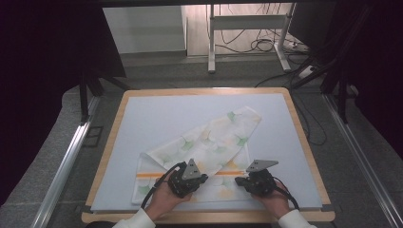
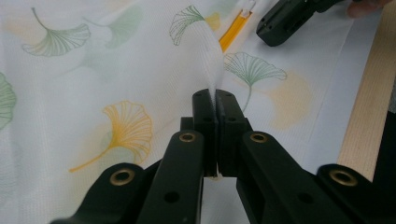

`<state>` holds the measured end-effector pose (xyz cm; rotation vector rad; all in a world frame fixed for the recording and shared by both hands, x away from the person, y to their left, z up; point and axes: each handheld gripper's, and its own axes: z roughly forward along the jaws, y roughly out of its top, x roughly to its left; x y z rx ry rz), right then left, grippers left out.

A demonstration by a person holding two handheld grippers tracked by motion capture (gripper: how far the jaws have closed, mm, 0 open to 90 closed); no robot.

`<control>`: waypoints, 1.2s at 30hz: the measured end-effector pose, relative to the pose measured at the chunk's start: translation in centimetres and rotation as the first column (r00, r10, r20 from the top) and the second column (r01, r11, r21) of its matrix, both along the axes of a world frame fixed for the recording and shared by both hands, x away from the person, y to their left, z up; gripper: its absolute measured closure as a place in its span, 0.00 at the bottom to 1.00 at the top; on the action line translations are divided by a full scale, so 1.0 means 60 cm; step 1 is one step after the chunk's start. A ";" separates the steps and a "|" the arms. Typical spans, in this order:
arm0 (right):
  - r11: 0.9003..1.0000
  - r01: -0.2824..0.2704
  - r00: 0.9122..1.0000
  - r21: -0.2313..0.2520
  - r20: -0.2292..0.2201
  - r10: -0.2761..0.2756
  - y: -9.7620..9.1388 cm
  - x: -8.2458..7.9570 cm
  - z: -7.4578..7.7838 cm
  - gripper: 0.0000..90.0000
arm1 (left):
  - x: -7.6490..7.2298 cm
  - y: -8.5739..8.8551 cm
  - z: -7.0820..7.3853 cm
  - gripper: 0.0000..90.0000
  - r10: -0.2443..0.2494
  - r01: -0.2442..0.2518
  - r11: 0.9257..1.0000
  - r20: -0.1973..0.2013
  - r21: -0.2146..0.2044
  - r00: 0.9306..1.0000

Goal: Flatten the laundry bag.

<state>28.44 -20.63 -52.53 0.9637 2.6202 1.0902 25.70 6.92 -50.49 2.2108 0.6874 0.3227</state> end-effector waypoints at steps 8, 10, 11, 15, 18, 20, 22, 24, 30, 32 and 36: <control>1.000 0.004 1.000 0.000 0.000 -0.004 0.000 -0.001 0.000 0.99 | 0.010 0.003 0.003 0.99 0.004 -0.004 1.000 -0.005 -0.005 1.000; 1.000 0.001 1.000 0.003 -0.002 -0.001 0.000 0.000 0.000 0.99 | 0.012 0.005 0.005 0.99 0.008 -0.008 1.000 0.003 -0.006 1.000; 1.000 0.000 1.000 0.004 -0.004 0.000 -0.001 0.001 0.000 0.99 | 0.013 0.006 0.007 0.99 0.010 -0.010 1.000 0.006 -0.008 1.000; 1.000 -0.001 1.000 0.007 -0.007 0.001 -0.002 0.001 -0.001 0.99 | 0.018 0.012 0.012 0.99 0.022 -0.021 1.000 0.007 -0.020 1.000; 1.000 0.000 1.000 0.004 -0.004 0.000 -0.001 0.001 0.000 0.99 | 0.024 0.019 0.016 0.99 0.028 -0.028 0.999 0.006 -0.031 1.000; 1.000 0.001 1.000 0.002 -0.002 -0.001 0.000 0.000 0.000 0.99 | 0.027 0.020 0.017 0.99 0.028 -0.028 0.999 0.007 -0.032 1.000; 1.000 0.002 1.000 0.005 -0.005 -0.002 -0.001 0.001 0.000 0.99 | 0.032 0.022 0.018 0.99 0.033 -0.033 0.999 0.001 -0.039 0.999; 1.000 0.003 1.000 0.008 -0.010 -0.002 -0.001 0.001 -0.001 0.99 | 0.037 0.027 0.021 0.99 0.042 -0.042 0.998 0.002 -0.043 0.999; 1.000 0.002 1.000 0.008 -0.009 -0.002 -0.001 0.001 -0.001 0.99 | 0.041 0.038 0.026 0.99 0.059 -0.059 0.997 0.009 -0.053 0.998; 1.000 0.001 1.000 0.005 -0.005 -0.001 -0.001 0.001 0.000 0.99 | 0.041 0.041 0.027 0.99 0.064 -0.063 0.996 0.012 -0.055 0.998; 1.000 -0.001 1.000 0.004 -0.005 0.001 -0.001 0.001 0.000 0.99 | 0.042 0.044 0.029 0.99 0.071 -0.070 0.996 0.016 -0.061 0.997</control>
